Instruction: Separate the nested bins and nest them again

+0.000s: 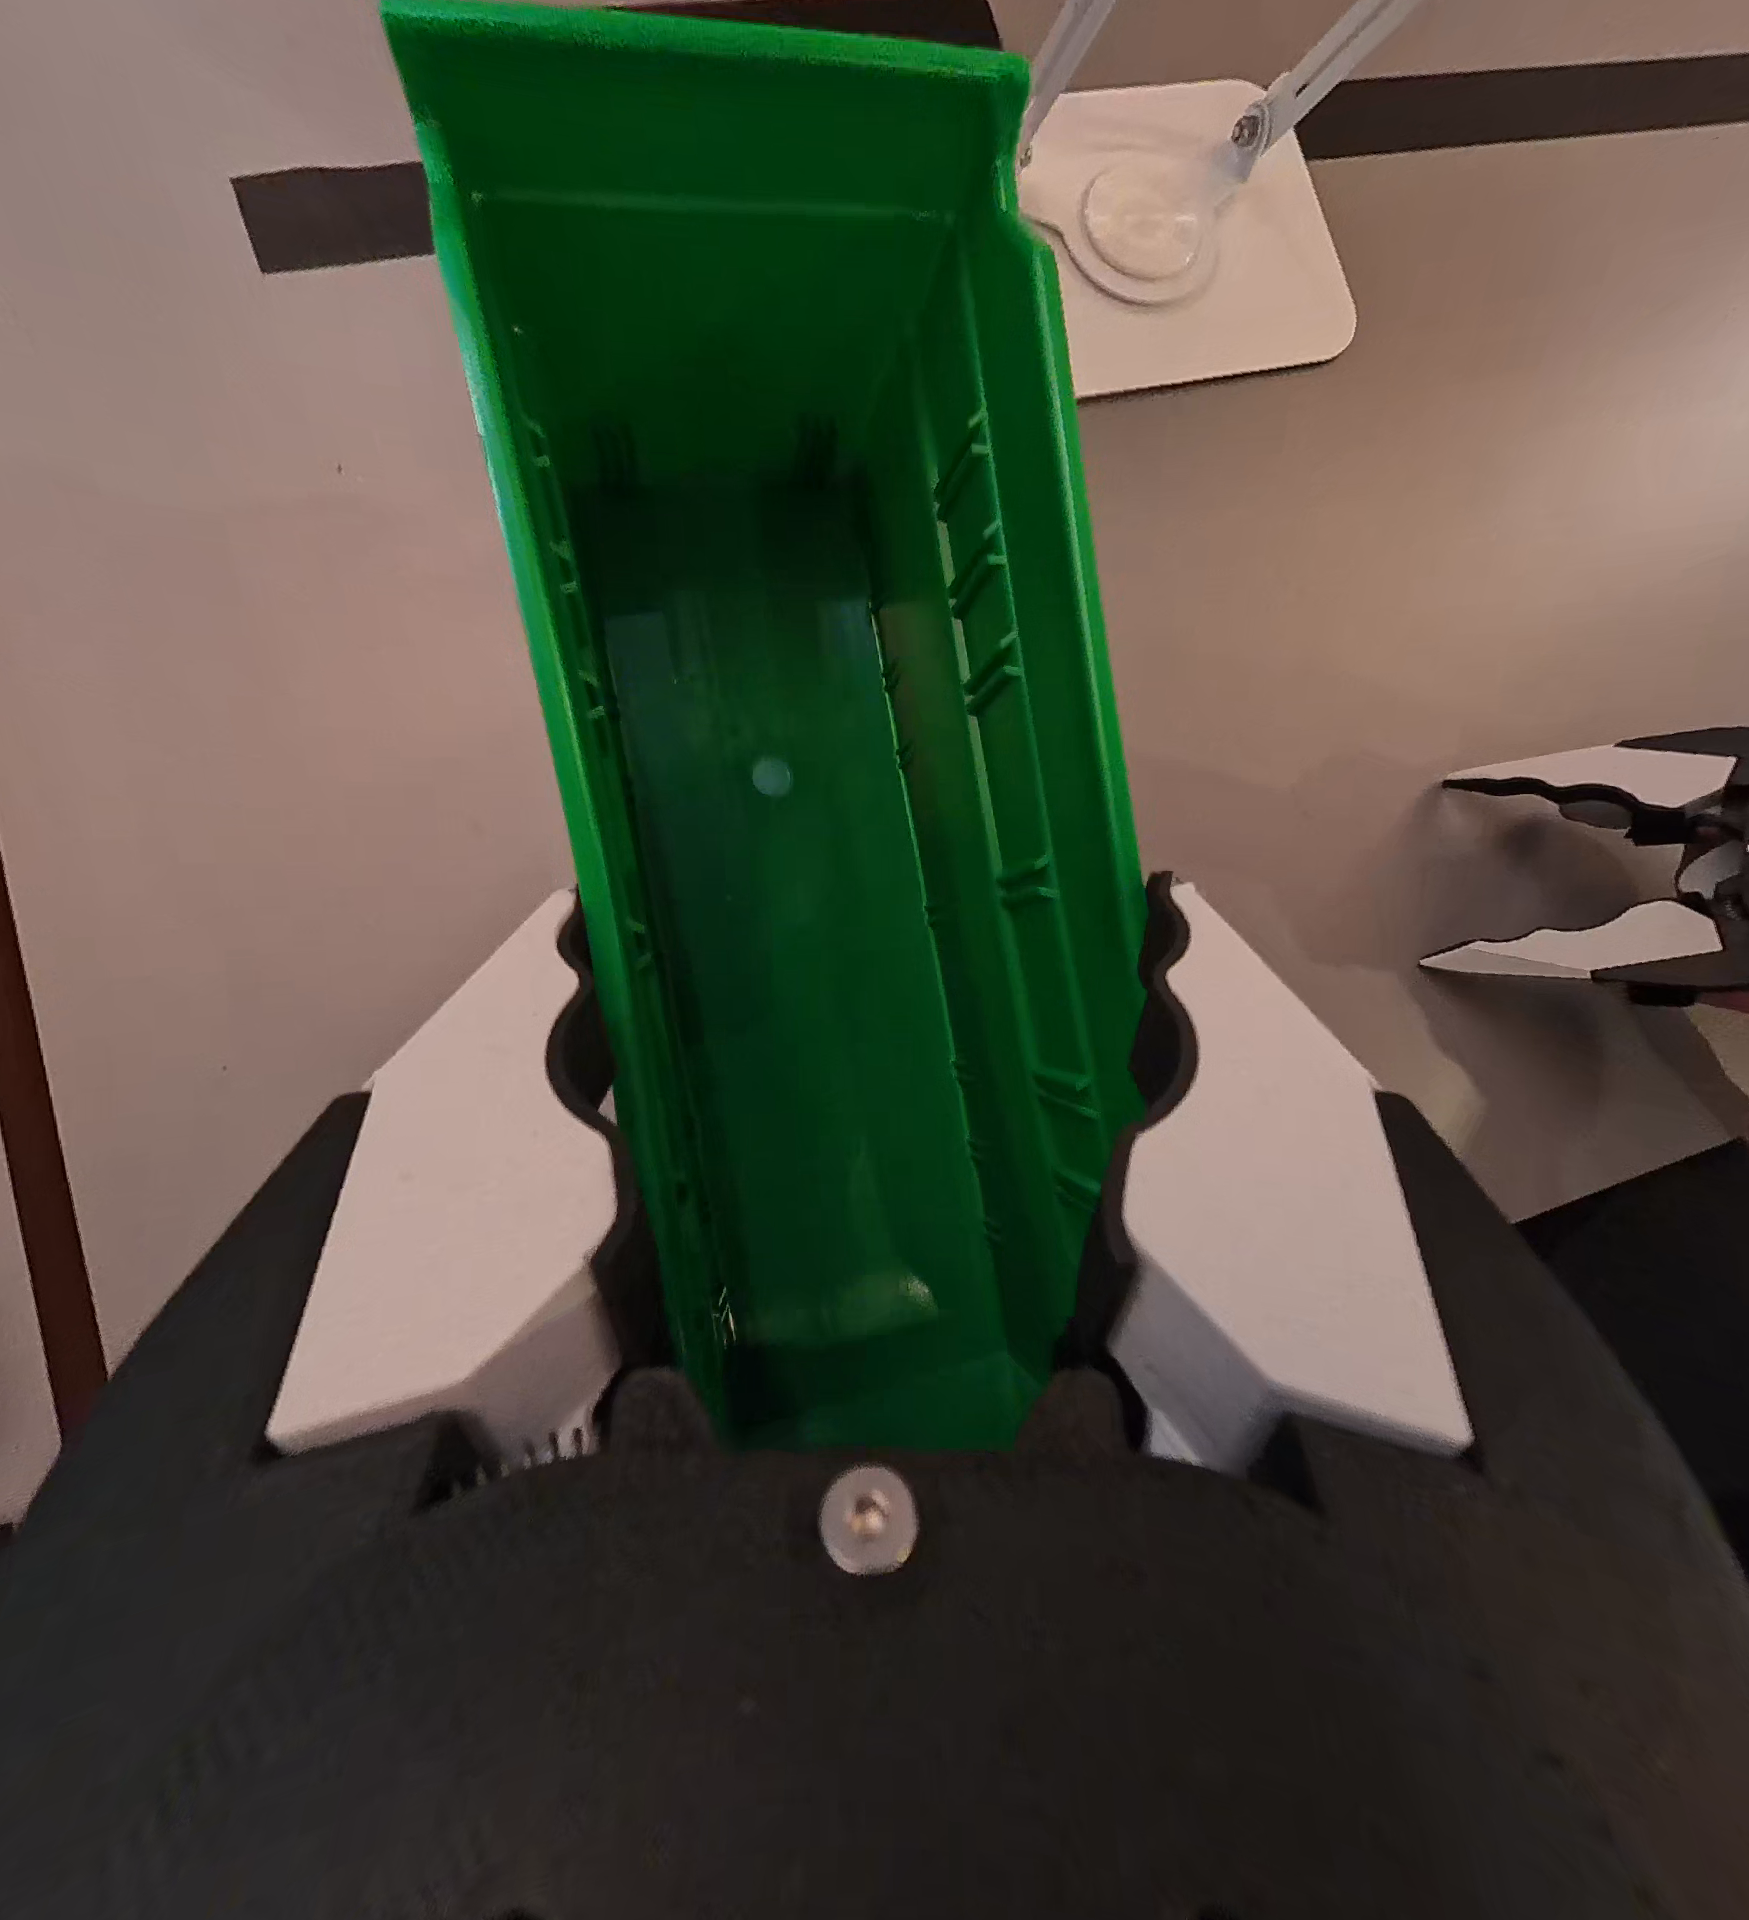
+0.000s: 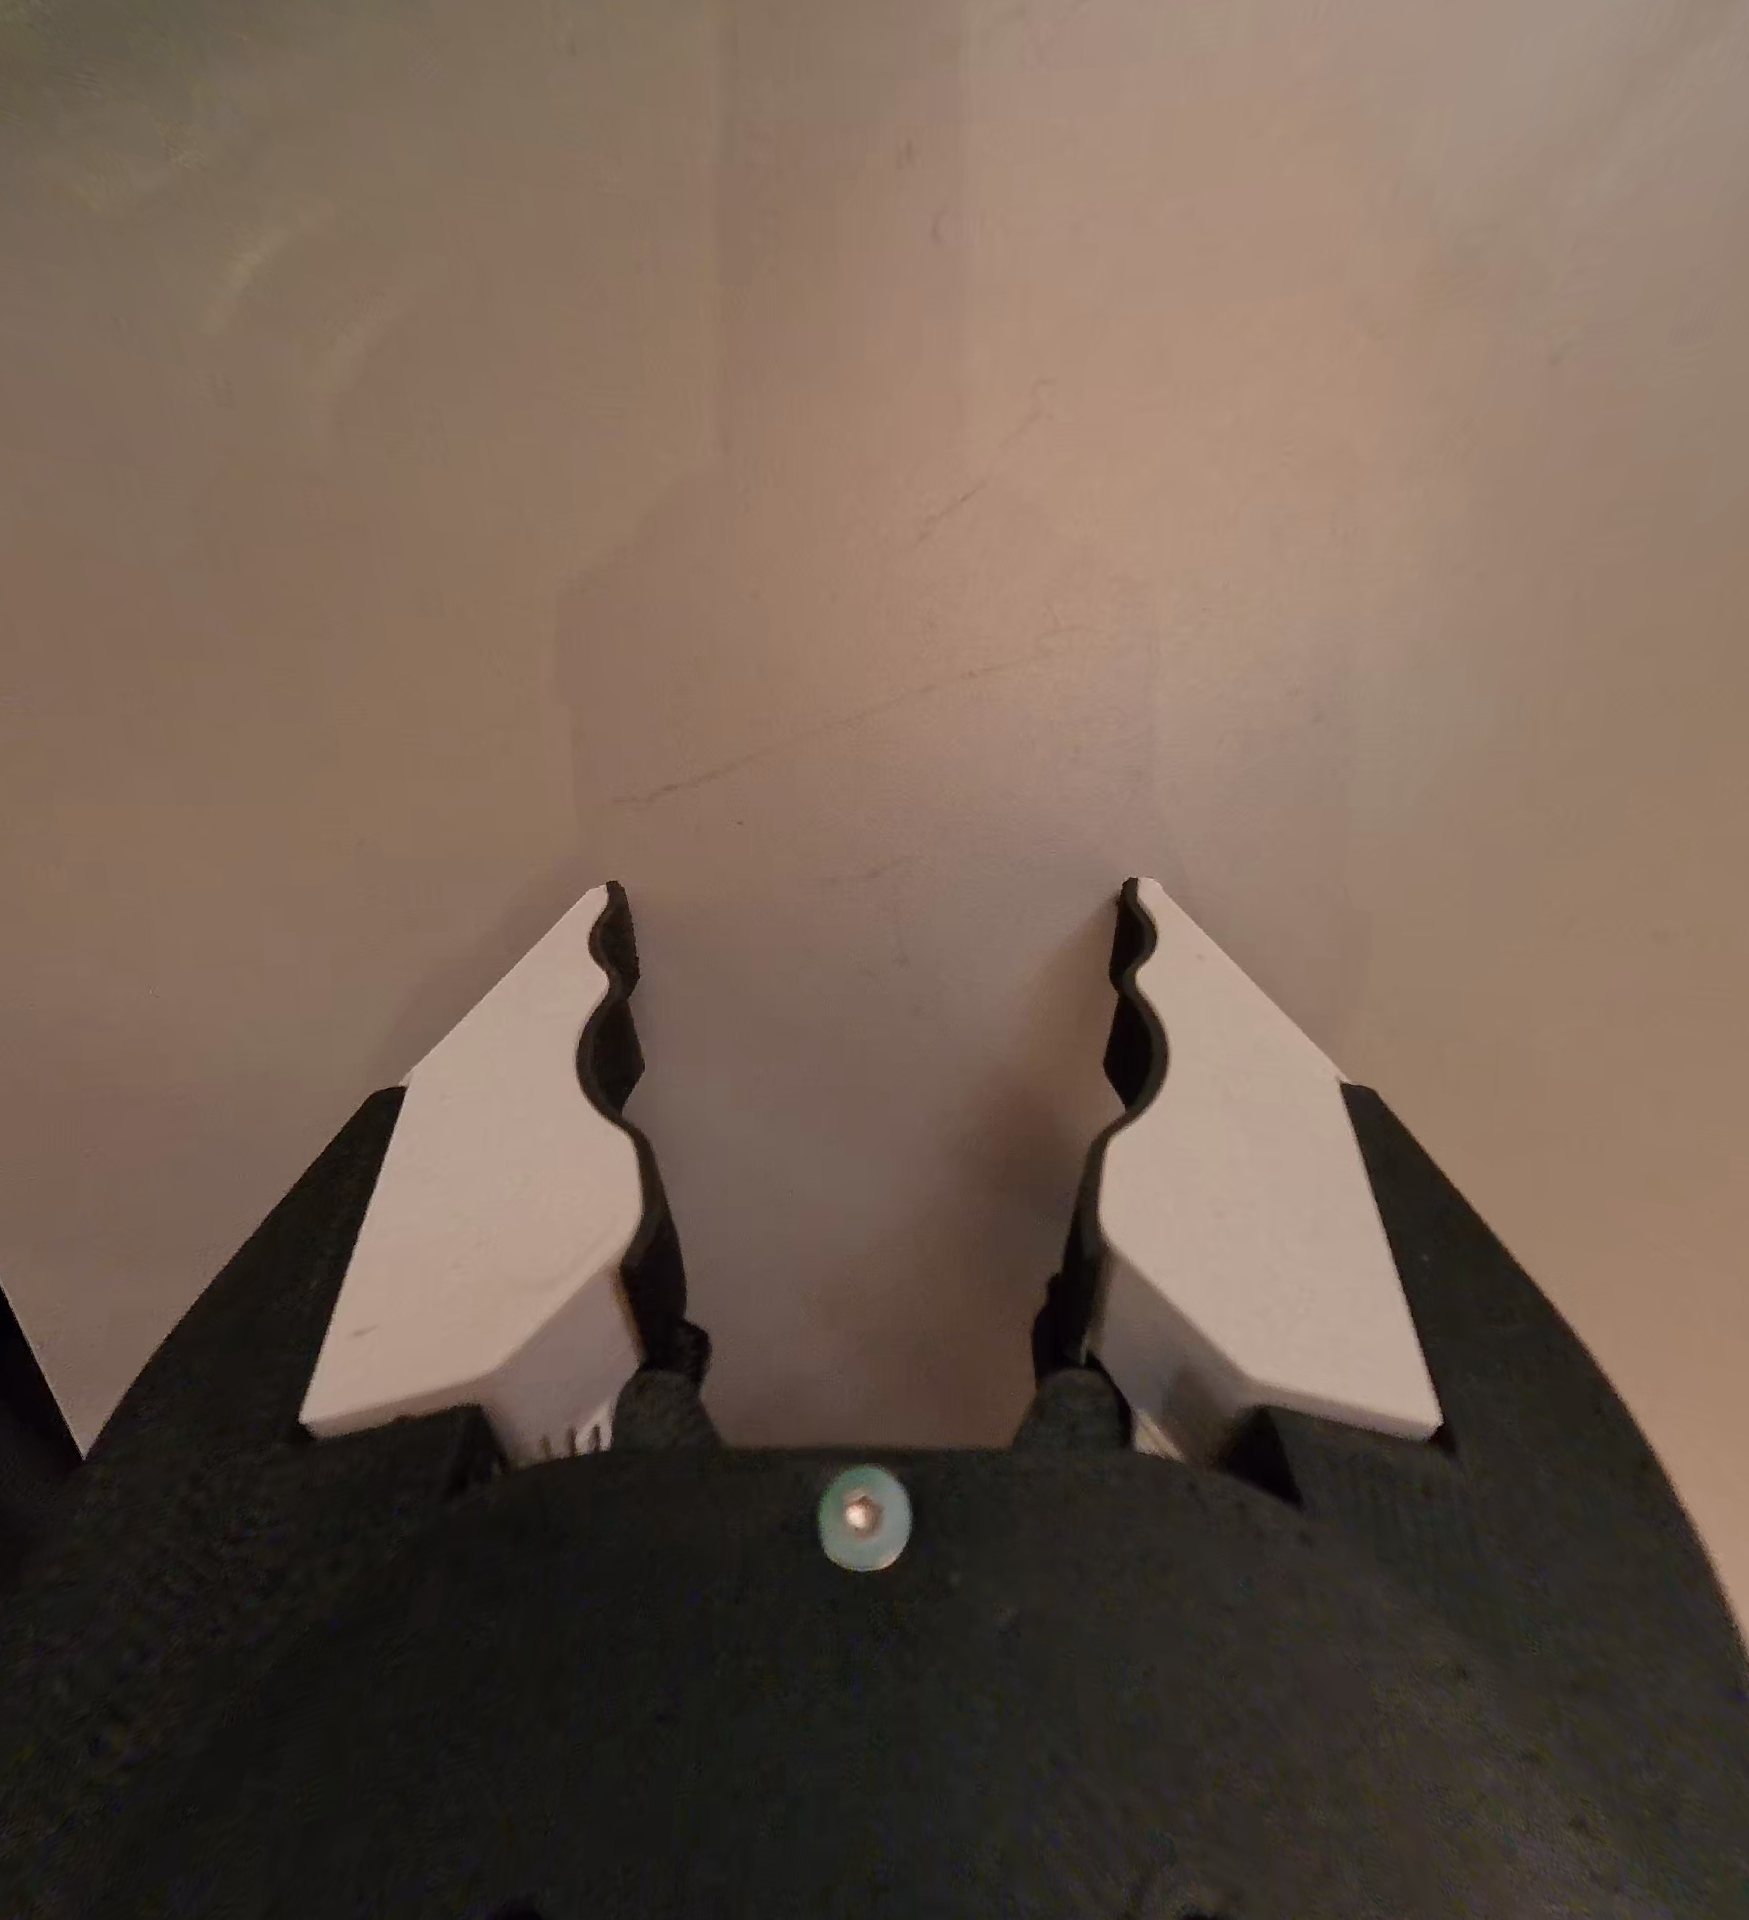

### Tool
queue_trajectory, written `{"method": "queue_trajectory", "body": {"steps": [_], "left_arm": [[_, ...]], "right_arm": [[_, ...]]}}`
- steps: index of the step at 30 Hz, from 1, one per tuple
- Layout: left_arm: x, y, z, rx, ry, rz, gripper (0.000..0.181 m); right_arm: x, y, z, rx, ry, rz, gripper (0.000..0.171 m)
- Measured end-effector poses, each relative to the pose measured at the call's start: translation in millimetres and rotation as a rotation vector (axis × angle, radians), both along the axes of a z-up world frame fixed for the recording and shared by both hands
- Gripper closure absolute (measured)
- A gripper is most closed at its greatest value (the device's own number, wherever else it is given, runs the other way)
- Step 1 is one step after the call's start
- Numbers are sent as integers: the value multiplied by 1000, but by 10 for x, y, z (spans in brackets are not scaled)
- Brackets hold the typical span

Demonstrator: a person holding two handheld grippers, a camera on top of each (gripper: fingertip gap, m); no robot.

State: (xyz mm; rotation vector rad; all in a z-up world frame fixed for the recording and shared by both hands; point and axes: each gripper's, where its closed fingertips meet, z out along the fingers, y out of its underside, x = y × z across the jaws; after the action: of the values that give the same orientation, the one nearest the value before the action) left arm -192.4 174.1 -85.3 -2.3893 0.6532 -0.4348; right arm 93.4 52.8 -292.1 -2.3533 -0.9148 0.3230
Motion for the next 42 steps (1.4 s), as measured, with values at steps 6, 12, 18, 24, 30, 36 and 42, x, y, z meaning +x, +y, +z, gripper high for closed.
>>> {"method": "queue_trajectory", "body": {"steps": [6, 12, 18, 24, 30, 36, 42], "left_arm": [[9, -13, 50, 9, -2, -2, 82], [-8, -15, 188, 32, -18, -1, 85], [-20, 12, 309, 87, -51, 1, 155], [-62, -40, -179, -72, 108, -19, 83], [48, -78, -218, -124, 101, -45, 36], [22, -100, -583, -268, 309, -15, 33], [-6, -73, -480, -268, 261, 0, 67]], "right_arm": [[1, 0, 0, 1, 1, 0, 80], [2, 0, 1, 1, 0, 1, 80], [3, -1, 2, 0, -1, 1, 80], [3, -1, 2, -1, -1, 0, 80], [3, -1, 3, 0, -1, 1, 80], [1, 0, 2, 0, 0, 2, 80], [1, 0, 2, 1, -1, 5, 81]]}}
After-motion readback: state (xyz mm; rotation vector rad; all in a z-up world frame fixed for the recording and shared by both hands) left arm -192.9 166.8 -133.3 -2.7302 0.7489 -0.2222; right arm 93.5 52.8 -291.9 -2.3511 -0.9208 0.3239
